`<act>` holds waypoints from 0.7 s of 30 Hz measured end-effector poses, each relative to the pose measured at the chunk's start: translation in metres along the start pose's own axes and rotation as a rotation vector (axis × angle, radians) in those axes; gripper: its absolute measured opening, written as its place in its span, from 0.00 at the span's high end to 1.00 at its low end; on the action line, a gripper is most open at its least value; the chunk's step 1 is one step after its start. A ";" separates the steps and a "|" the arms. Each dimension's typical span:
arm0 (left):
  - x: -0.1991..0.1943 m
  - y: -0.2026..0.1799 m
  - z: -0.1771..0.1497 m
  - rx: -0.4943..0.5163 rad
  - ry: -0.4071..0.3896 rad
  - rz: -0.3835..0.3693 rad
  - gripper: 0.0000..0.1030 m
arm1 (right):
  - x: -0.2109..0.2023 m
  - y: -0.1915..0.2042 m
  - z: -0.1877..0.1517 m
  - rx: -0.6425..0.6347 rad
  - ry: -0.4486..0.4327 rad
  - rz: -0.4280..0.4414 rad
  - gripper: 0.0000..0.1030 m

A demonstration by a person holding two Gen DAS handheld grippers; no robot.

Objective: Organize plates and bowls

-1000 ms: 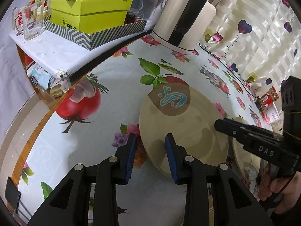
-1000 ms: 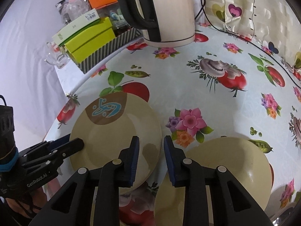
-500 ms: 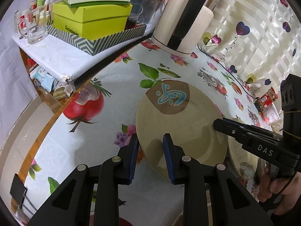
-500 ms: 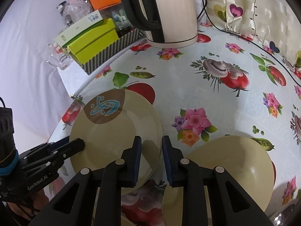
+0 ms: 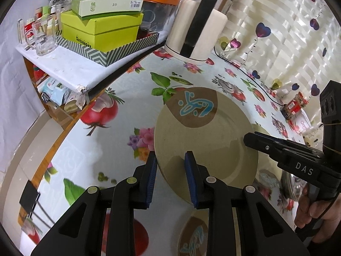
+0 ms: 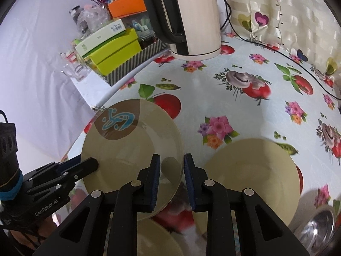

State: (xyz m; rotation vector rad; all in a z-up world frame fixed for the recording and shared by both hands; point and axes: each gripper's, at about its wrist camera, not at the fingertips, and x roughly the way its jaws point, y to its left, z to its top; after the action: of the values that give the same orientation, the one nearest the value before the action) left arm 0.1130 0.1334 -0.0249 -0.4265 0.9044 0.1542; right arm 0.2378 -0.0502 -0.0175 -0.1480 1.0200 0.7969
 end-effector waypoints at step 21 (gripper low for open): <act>-0.031 -0.025 -0.065 0.073 0.061 -0.011 0.73 | -0.046 0.003 -0.084 0.044 0.032 -0.025 0.78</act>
State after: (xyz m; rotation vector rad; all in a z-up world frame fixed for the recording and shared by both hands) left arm 0.0544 0.0851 -0.0282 -0.3700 0.9645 0.0980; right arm 0.1643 -0.1103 -0.0250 -0.1357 1.0637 0.7505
